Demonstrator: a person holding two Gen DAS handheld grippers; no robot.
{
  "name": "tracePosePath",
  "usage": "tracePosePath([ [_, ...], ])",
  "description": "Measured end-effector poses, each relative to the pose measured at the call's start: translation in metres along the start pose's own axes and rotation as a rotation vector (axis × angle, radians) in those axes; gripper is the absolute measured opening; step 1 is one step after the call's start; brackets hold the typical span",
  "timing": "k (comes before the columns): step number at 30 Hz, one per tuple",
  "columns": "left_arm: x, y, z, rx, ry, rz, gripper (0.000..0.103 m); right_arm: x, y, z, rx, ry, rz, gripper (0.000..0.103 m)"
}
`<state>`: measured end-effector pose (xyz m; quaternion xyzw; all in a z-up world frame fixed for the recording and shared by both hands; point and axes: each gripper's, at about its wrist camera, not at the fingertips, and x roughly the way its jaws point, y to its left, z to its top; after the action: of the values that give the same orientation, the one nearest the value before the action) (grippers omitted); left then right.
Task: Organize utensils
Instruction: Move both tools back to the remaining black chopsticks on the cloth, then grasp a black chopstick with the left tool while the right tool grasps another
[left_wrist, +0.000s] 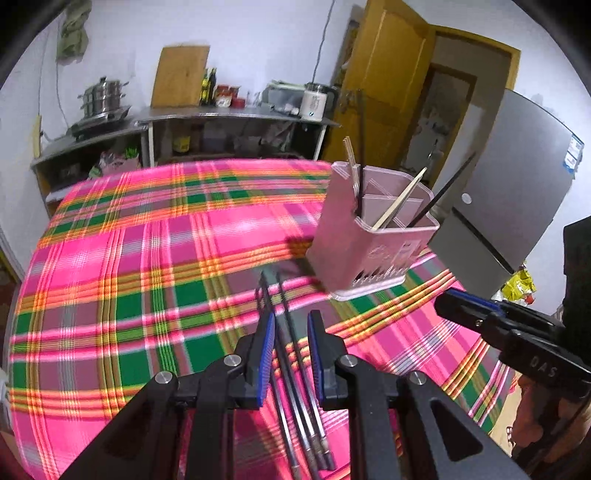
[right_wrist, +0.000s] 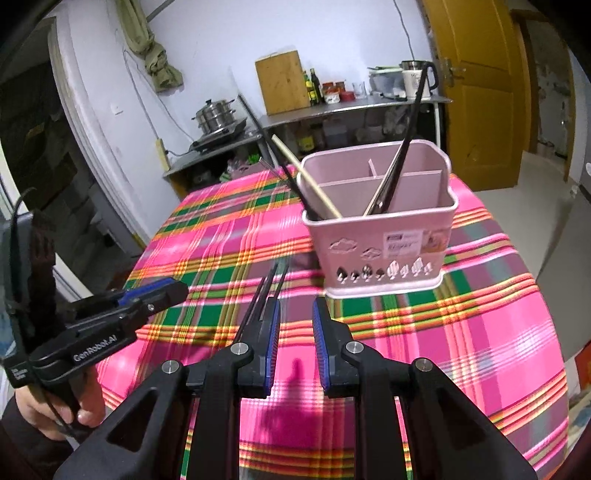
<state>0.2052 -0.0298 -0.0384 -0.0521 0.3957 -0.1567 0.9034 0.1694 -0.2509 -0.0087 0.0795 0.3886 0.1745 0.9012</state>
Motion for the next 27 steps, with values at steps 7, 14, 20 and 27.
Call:
tracePosePath([
  [7, 0.023, 0.027, -0.021, -0.078, 0.063, 0.008, 0.018, 0.023, 0.007, -0.013, -0.016, 0.059, 0.017, 0.018],
  [14, 0.048, 0.035, -0.026, -0.118, 0.106, -0.003, 0.018, 0.043, 0.009, -0.020, -0.015, 0.105, 0.024, 0.018],
  [20, 0.073, 0.032, -0.030, -0.113, 0.145, 0.002, 0.018, 0.055, 0.007, -0.022, -0.014, 0.129, 0.026, 0.018],
  [27, 0.088, 0.028, -0.030, -0.084, 0.161, 0.027, 0.018, 0.066, 0.006, -0.021, -0.012, 0.143, 0.028, 0.018],
])
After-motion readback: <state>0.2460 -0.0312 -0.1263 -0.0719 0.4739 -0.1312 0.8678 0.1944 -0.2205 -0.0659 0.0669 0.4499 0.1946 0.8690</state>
